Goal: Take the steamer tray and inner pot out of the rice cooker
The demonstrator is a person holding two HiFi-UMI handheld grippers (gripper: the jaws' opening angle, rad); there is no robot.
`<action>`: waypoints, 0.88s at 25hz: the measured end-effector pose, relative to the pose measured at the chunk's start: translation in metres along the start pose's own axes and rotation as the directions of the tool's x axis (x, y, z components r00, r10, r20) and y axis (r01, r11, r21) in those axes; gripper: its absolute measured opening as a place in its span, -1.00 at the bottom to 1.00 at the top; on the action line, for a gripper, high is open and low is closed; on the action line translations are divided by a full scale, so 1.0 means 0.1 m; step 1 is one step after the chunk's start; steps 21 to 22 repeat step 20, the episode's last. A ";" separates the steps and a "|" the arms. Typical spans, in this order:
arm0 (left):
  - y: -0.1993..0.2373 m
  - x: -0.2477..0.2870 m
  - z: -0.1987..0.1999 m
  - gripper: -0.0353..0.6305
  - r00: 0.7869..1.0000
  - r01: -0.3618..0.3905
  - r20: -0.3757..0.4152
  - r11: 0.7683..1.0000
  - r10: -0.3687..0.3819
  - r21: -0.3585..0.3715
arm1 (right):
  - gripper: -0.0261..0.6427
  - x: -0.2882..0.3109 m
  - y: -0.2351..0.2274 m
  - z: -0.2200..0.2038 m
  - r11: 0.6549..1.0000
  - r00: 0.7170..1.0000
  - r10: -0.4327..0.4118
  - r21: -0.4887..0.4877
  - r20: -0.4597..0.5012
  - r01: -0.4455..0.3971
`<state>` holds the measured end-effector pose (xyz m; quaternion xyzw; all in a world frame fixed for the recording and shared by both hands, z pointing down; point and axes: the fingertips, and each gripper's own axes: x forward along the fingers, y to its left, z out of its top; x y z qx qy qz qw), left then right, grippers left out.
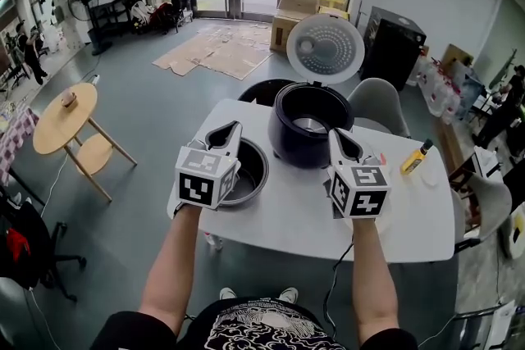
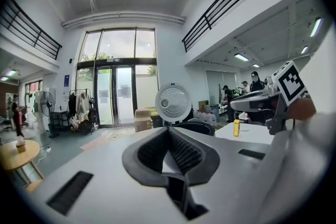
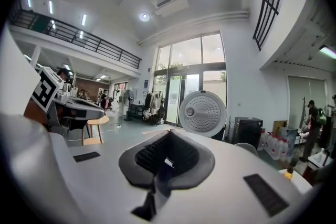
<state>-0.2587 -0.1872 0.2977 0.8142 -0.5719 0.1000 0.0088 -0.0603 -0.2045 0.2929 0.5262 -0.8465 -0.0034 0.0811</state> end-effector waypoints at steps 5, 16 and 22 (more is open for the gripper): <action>0.09 -0.02 -0.04 -0.86 1.000 -0.012 0.000 1.000 0.012 -0.021 | -0.88 0.02 0.02 0.02 1.000 1.000 -0.005 -0.008 0.009 0.006; 0.07 0.05 -0.08 -0.86 1.000 -0.010 -0.015 0.999 0.009 -0.038 | -0.88 0.03 -0.01 0.01 1.000 1.000 -0.002 -0.008 0.010 0.002; 0.04 0.02 -0.12 -0.86 1.000 -0.010 -0.013 0.999 0.010 -0.038 | -0.88 -0.01 0.01 -0.03 1.000 1.000 -0.003 -0.014 0.012 0.003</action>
